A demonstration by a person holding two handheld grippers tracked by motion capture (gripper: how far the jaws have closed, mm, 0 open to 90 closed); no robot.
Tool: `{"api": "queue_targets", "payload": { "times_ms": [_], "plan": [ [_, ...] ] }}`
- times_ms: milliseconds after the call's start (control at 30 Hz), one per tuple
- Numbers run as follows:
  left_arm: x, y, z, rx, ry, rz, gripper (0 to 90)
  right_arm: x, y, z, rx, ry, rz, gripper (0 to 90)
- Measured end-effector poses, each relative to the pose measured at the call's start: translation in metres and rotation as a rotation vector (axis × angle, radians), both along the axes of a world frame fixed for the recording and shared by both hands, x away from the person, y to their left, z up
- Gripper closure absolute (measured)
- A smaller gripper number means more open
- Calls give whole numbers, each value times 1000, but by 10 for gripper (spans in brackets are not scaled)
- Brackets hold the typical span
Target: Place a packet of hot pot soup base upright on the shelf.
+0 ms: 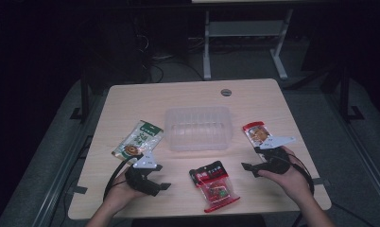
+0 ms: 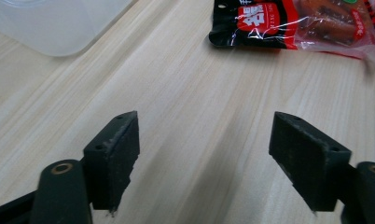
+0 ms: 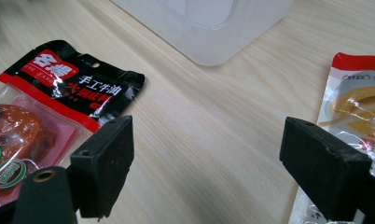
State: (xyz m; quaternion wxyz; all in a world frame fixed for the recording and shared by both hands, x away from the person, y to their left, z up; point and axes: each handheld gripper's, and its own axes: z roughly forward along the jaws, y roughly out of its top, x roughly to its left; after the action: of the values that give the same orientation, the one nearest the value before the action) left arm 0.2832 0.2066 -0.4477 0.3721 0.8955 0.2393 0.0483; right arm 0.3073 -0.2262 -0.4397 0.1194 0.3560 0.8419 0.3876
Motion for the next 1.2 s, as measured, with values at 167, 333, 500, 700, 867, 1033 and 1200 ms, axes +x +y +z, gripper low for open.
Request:
{"api": "queue_targets", "payload": {
  "times_ms": [167, 333, 500, 700, 867, 1033, 1200],
  "plan": [
    [-1, -2, 2, -4, 37, -27, 456, 1, -4, 1, -6, 6, -14, 171],
    [-3, -7, 7, -14, 58, -30, 698, 3, -6, 1, -11, 6, -18, 189],
    [1, -18, 18, -38, 63, -61, 896, 3, -7, 0, -8, 13, -17, 190],
    [5, -39, 17, -26, 58, -105, 897, 3, -7, 2, 1, 25, -27, 190],
    [13, -55, 19, -30, 50, -133, 897, 2, -6, 1, -9, 31, -21, 190],
    [23, -72, 21, -23, 32, -159, 898, 2, -8, 1, -7, 31, -25, 183],
    [27, -93, 20, -35, 34, -195, 898, 0, -8, 1, -2, 38, -23, 183]
  ]
}}
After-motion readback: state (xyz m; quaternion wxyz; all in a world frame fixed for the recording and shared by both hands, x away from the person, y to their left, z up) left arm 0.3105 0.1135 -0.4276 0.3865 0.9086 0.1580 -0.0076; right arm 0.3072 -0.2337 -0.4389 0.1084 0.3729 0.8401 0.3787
